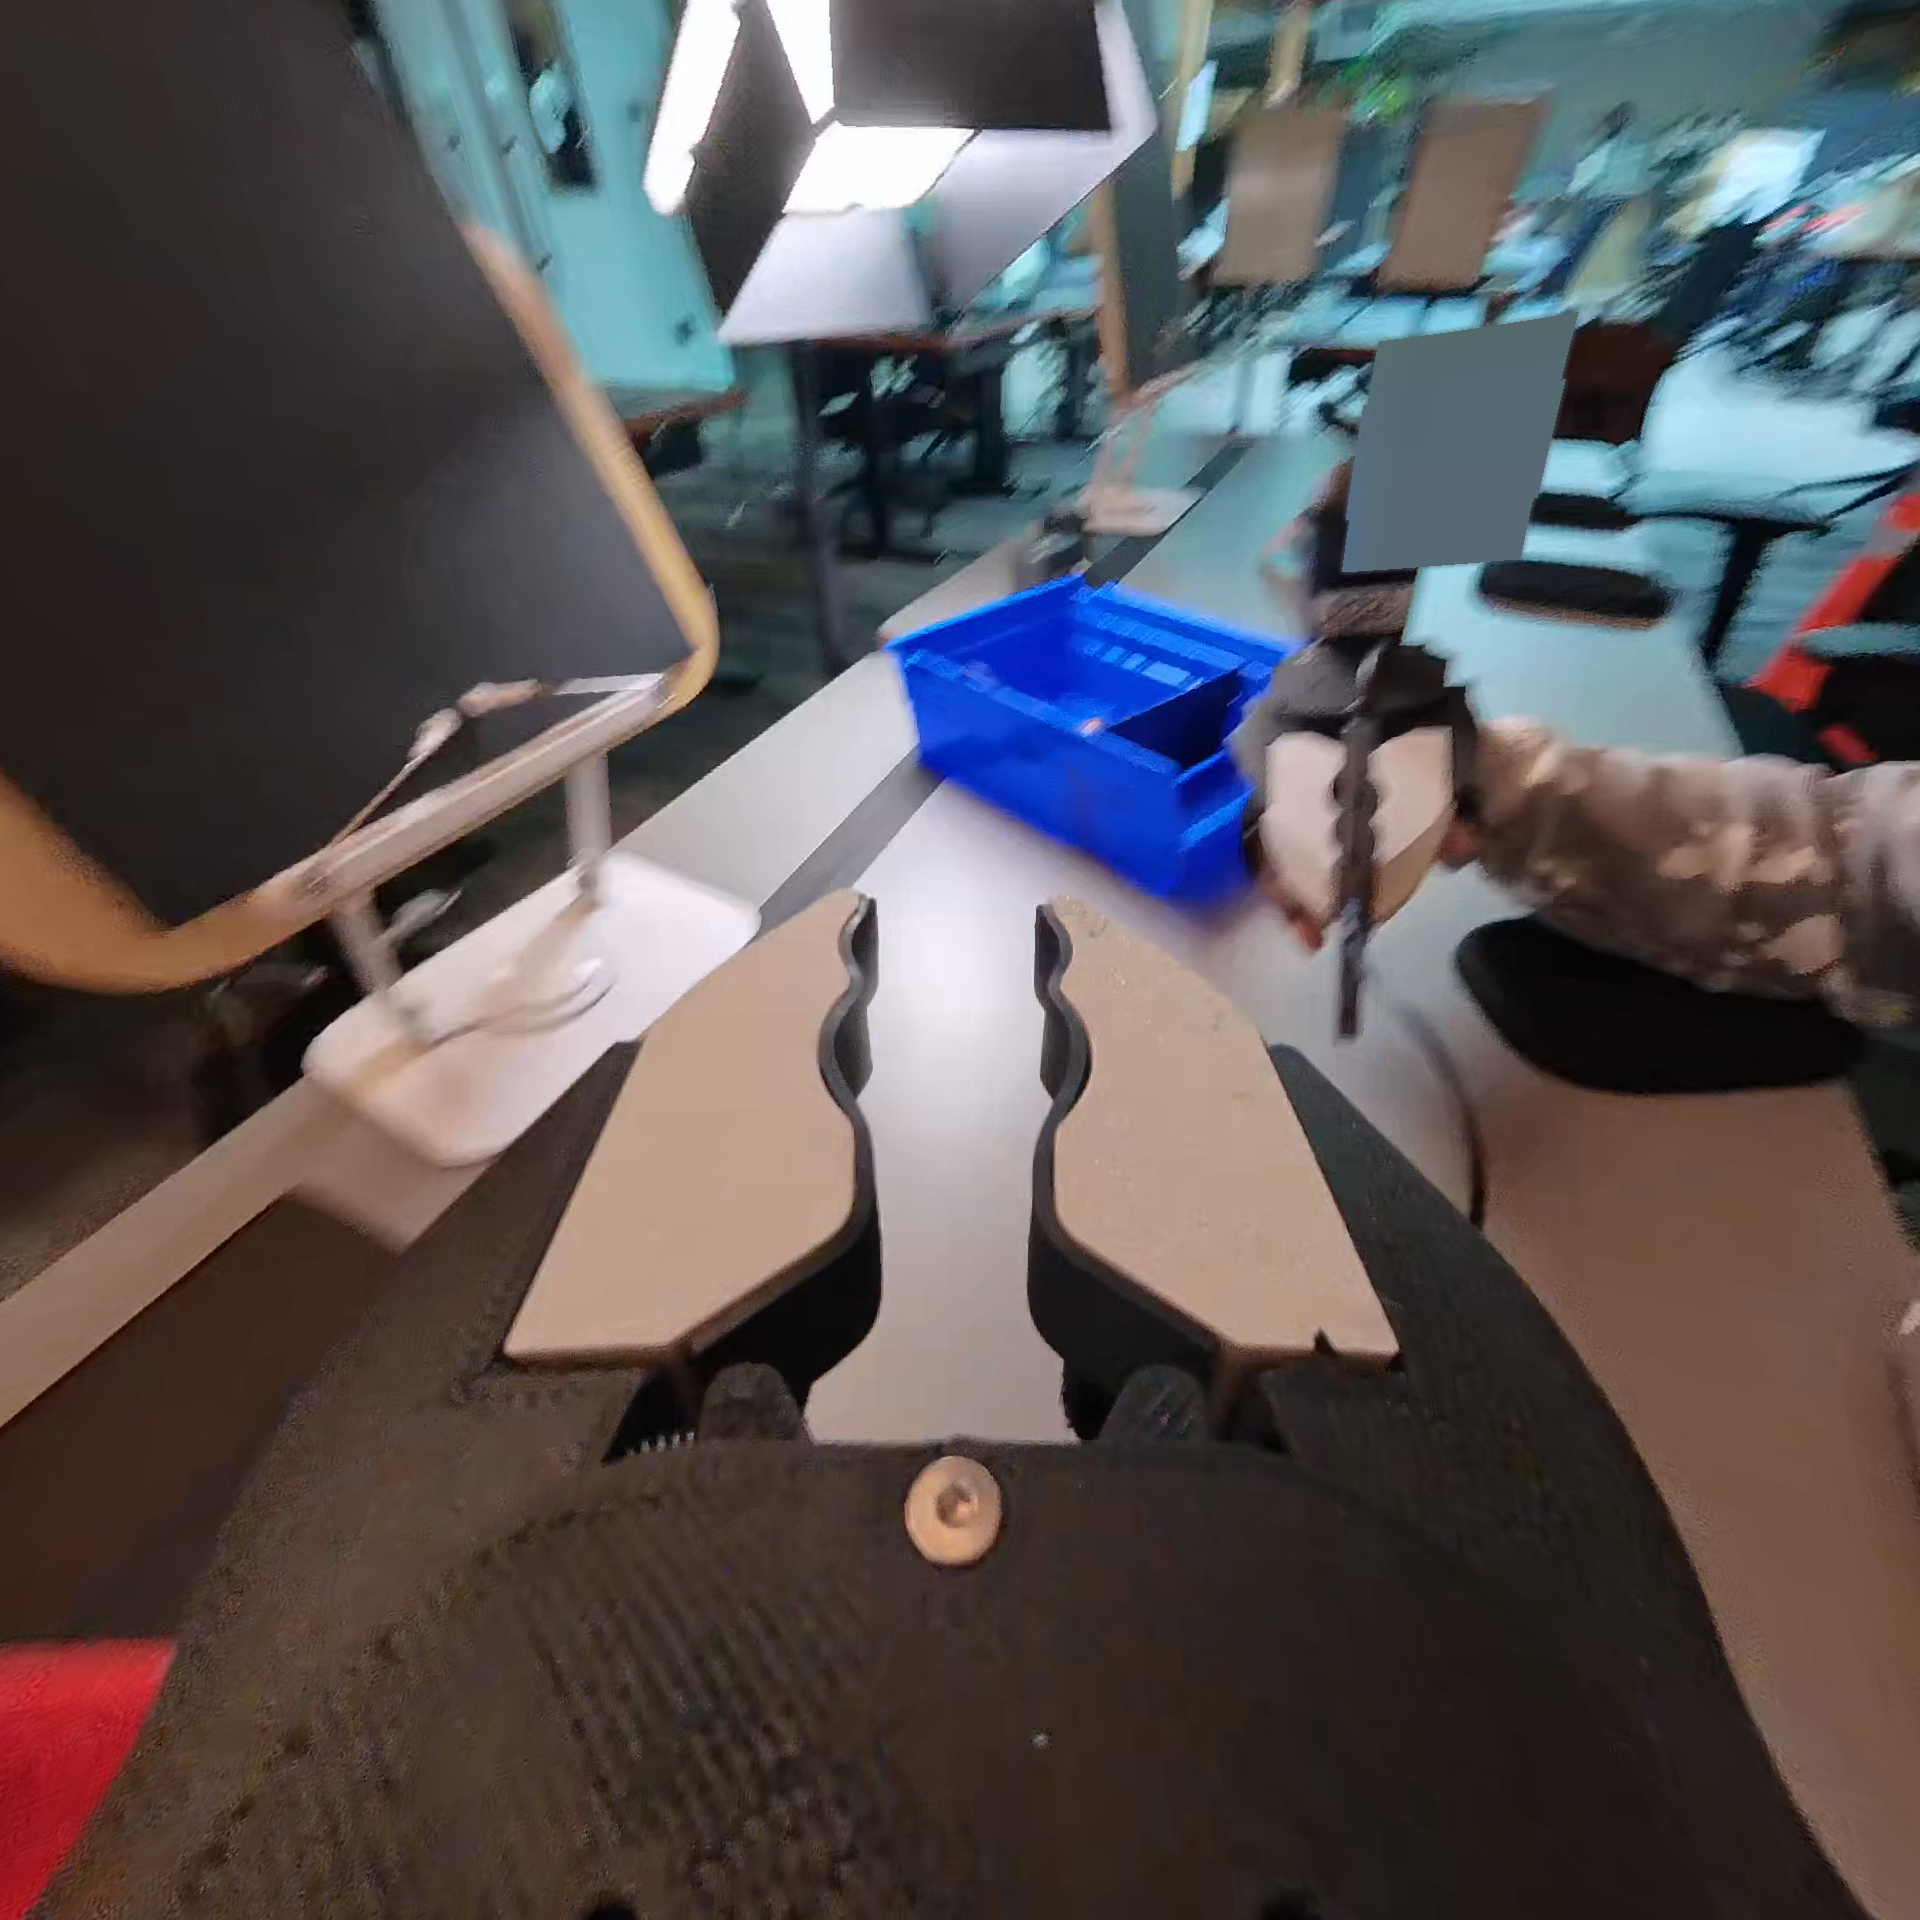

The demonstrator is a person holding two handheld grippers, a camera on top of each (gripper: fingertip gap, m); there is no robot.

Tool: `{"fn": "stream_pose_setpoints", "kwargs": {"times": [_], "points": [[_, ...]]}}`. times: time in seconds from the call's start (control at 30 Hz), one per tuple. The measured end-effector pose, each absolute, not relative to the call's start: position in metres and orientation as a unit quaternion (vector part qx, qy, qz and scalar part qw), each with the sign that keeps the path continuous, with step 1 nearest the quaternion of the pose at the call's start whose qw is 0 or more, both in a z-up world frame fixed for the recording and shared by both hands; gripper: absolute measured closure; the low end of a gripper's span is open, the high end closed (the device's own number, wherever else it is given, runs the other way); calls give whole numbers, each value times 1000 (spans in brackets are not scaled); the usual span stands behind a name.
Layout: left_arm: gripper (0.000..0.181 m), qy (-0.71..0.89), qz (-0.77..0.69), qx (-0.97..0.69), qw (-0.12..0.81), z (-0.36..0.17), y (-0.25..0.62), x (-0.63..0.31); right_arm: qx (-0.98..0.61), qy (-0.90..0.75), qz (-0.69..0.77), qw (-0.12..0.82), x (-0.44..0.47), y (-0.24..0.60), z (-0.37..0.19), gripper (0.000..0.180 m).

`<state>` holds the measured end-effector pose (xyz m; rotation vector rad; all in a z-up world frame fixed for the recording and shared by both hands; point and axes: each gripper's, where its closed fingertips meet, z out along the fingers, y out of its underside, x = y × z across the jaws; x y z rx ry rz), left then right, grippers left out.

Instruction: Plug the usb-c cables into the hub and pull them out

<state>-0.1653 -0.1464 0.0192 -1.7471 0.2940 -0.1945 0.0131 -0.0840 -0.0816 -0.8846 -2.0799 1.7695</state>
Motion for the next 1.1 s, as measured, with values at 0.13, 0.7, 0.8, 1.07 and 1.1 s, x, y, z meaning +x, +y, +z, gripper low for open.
{"fn": "stream_pose_setpoints", "kwargs": {"times": [0.13,0.7,0.8,1.07,1.1], "points": [[153,72,-1,-864,498,-34,-186,-243,-308,-713,613,146,12,-79,-77,170],[145,252,77,-958,111,-225,-230,-308,-342,-710,600,137,5,-73,-102,170],[163,272,14,-955,121,-231,-224,-292,-350,-702,606,135,4,-67,-103,170],[172,147,-11,-981,124,-216,-229,-321,-365,-692,611,125,0,-59,-112,170],[172,131,-9,-982,133,-209,-229,-325,-366,-691,611,124,0,-59,-112,170]]}}
